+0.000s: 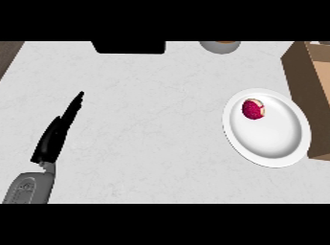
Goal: Pick the tomato from the plate and place it in the cardboard box
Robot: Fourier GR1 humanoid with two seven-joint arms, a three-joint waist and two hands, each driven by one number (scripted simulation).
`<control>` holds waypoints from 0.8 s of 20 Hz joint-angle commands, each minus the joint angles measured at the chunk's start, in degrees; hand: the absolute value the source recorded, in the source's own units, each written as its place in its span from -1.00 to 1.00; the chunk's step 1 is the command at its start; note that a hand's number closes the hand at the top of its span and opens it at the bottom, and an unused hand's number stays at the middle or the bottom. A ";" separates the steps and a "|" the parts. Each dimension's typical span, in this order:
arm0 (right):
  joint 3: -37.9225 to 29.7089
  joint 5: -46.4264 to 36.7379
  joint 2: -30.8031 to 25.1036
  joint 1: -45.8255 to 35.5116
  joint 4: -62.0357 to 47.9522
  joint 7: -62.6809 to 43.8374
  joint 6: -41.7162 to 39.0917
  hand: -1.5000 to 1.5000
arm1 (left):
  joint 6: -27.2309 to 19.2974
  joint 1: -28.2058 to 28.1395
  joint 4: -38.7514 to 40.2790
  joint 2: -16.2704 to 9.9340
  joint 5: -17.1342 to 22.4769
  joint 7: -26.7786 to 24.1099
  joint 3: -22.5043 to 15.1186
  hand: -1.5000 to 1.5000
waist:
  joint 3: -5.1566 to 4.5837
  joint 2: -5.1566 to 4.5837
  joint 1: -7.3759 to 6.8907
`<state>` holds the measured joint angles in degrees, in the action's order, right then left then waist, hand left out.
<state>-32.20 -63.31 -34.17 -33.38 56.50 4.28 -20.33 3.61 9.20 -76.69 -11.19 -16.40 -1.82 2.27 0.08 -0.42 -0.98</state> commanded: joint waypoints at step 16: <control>-24.59 28.94 -2.02 -9.41 -22.73 14.45 9.79 -1.00 | 0.60 0.70 -0.92 -0.42 0.10 -0.10 0.53 0.00 | 0.12 -0.19 -0.38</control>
<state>-51.79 -38.93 -34.33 -42.48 39.23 15.79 -12.98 3.69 9.13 -76.65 -11.05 -16.59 -2.51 2.45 0.12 -0.43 -1.04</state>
